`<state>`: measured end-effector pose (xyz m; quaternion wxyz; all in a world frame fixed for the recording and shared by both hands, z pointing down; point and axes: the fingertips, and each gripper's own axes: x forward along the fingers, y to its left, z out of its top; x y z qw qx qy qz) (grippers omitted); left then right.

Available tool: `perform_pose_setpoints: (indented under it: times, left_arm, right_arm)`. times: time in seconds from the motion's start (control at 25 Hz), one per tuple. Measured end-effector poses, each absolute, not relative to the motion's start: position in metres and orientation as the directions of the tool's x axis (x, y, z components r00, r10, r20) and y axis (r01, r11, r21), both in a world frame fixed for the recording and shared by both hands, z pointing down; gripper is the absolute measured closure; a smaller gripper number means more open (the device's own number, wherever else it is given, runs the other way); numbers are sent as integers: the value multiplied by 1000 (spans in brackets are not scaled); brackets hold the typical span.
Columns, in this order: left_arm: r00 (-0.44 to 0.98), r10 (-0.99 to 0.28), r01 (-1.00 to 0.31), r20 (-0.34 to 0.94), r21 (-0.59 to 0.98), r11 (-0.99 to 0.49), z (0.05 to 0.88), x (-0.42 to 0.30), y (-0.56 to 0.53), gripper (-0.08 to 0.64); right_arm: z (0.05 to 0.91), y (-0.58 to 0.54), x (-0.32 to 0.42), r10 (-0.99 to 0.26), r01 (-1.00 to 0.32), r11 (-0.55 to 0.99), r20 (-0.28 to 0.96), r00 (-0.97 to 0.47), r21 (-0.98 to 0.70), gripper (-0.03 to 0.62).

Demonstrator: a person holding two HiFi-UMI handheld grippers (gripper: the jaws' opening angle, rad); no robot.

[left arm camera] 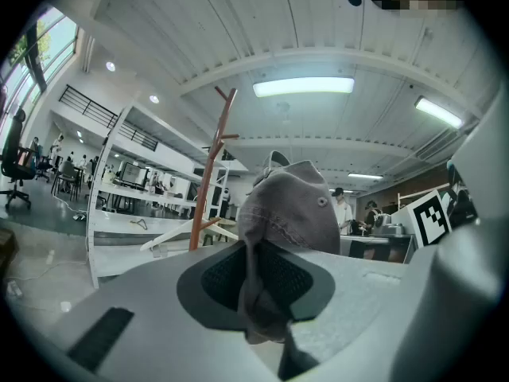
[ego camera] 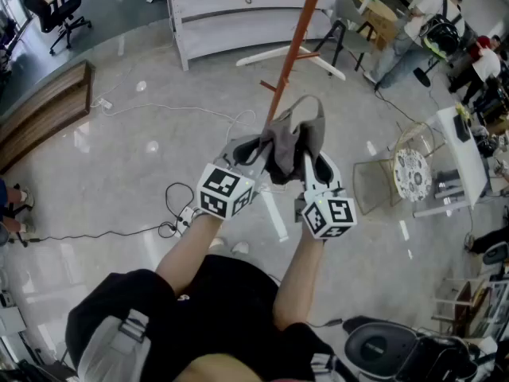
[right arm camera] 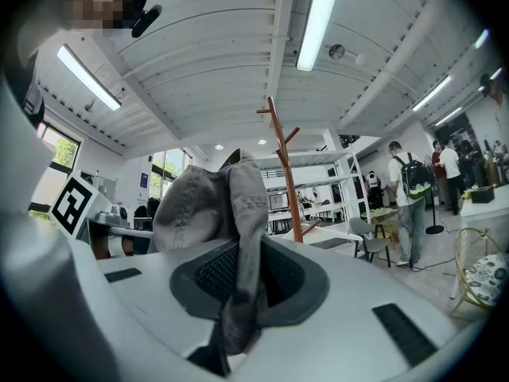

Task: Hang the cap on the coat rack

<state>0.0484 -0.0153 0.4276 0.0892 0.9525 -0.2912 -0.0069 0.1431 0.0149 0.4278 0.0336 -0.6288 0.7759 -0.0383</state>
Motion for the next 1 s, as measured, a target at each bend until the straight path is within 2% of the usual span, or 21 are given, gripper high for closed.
perform_pose_setpoints:
  times: [0.6,0.84,1.0]
  left_arm:
    - [810,-584,-584,53,145,-798,433,61,-21,518]
    - [783,-615,-622,95,124,-773,443,39,-38,518]
    - [772,-620,-635,136,137,-760,459,36,-66,518]
  right_arm:
    - [437,-1,160,-965,-955,262,-51,-257,-142,545]
    - [449,-23,140,-949,-927,314,-87,-302,-204,541]
    - [471,-52,136,-946,-913,325,-67,-318,-248,540]
